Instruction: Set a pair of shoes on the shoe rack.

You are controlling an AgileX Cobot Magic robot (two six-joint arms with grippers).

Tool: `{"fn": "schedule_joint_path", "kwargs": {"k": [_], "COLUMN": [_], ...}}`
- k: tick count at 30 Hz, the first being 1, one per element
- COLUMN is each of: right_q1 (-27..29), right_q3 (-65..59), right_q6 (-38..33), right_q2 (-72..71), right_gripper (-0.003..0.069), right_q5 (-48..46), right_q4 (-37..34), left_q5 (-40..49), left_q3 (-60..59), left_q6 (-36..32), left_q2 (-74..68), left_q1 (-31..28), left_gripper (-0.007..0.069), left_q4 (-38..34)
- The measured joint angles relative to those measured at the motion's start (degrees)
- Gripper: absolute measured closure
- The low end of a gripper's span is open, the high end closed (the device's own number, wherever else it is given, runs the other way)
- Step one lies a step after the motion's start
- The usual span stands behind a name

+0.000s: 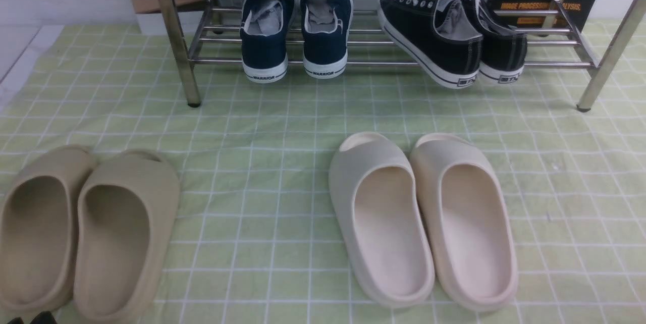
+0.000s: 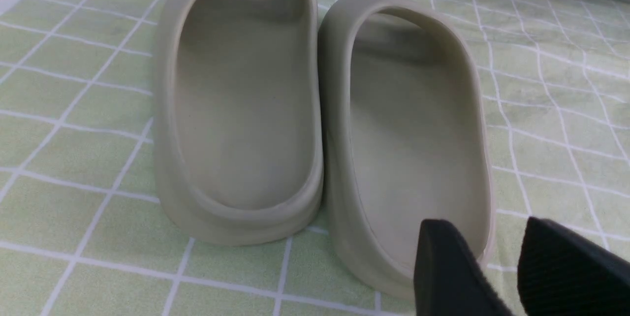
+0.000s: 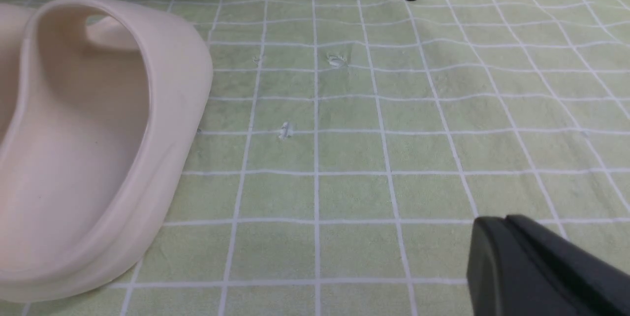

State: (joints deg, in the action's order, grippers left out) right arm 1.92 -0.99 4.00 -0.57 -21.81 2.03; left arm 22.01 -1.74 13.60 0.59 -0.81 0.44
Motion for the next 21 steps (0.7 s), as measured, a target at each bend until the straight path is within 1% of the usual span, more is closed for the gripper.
{"fn": "schedule_joint_path", "kwargs": {"k": [21], "right_q1": [0.00], "right_q3": [0.00], "right_q6": [0.00], "right_q2": [0.00], "right_gripper": [0.0616], "right_q5": [0.00], "right_q4": [0.00], "left_q5": [0.00], "left_q3": [0.00], "left_q6": [0.00], "left_q2": [0.00], "left_q1": [0.00], "left_gripper": [0.0386], "left_q4": [0.00]}}
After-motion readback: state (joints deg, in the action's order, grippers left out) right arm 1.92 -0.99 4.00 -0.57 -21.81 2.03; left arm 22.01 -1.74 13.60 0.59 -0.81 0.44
